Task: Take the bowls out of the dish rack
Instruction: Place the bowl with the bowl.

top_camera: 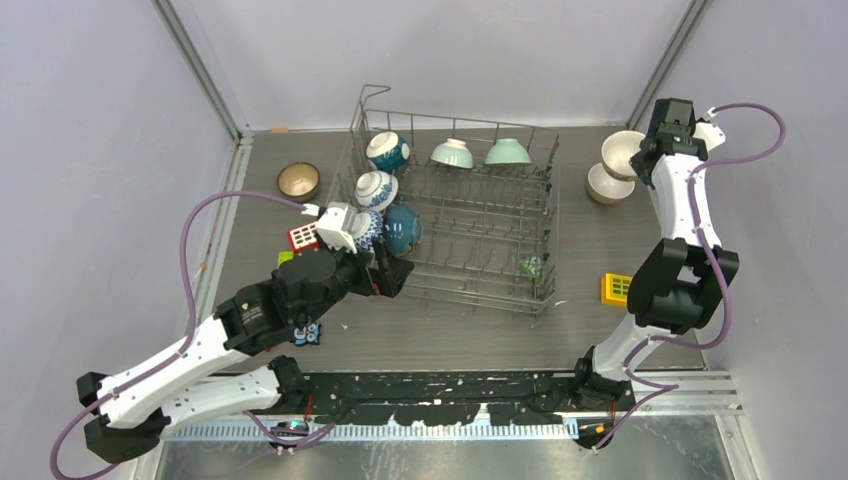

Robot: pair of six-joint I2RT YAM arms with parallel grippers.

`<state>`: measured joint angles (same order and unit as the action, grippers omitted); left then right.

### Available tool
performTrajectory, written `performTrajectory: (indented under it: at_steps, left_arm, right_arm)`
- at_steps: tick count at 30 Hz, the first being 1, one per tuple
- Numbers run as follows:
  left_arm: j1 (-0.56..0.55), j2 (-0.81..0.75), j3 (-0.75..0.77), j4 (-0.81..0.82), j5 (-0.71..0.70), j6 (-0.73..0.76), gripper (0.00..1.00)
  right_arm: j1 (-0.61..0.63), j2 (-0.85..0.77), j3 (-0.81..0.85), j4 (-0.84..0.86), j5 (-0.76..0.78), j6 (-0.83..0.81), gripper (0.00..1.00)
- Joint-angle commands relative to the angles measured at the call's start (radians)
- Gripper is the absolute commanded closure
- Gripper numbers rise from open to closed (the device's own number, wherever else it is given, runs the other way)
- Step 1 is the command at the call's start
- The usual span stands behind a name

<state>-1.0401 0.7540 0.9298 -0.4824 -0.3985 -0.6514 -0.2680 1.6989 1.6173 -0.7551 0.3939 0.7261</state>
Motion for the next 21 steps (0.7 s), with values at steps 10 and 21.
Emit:
performTrajectory:
  at_steps: [10,21]
  left_arm:
    - [0.002,0.033,-0.008,0.045,0.058,-0.043,0.00]
    - [0.002,0.065,-0.009,0.054,0.047,-0.061,0.00]
  right_arm:
    - [-0.056,0.122,0.090,0.160,-0.078,0.058,0.99]
    - [-0.068,0.209,0.095,0.197,-0.119,0.080,0.99]
